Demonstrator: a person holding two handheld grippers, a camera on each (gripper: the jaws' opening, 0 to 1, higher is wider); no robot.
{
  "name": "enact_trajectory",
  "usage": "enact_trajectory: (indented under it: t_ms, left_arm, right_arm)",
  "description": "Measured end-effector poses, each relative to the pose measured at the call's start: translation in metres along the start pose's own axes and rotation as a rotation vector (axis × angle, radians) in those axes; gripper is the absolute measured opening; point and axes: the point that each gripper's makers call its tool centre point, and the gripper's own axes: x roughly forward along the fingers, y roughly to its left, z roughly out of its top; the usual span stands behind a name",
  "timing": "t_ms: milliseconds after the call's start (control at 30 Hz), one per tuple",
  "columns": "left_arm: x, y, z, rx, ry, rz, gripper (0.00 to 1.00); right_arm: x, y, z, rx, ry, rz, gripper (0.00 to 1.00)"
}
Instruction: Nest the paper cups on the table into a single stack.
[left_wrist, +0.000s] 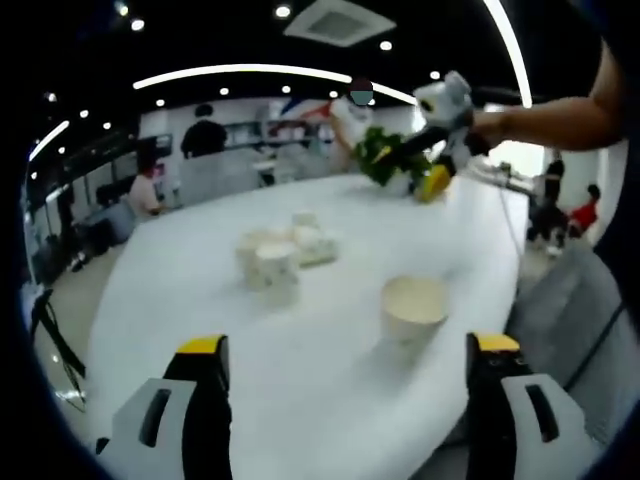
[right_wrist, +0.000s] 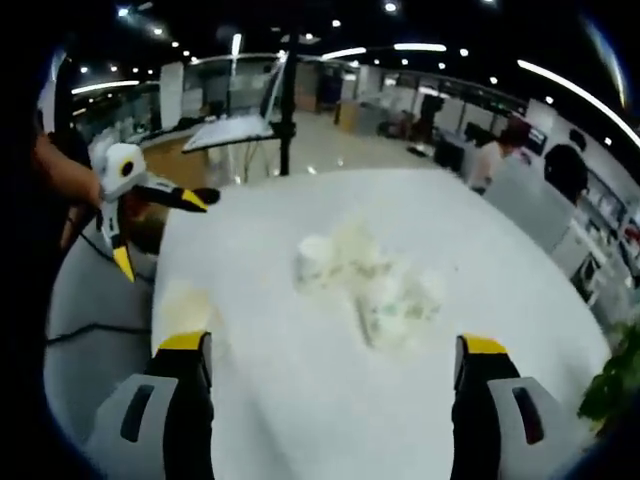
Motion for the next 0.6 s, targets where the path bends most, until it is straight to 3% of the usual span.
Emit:
enact_trajectory:
  t_ms: [300,600]
  left_arm:
    - [0.004,-0.007,-0.006,0.026,0.020,-0.011,0.96]
    - [0.009,-0.022,-0.017,0.068,0.066,-0.065,0.97]
  right_arm:
    - [0.009,-0.009,-0.002,-0.008,0.025,0.004,1.00]
    - [0.026,-0.013,0.001,-0.013,0.024,-0.006,1.00]
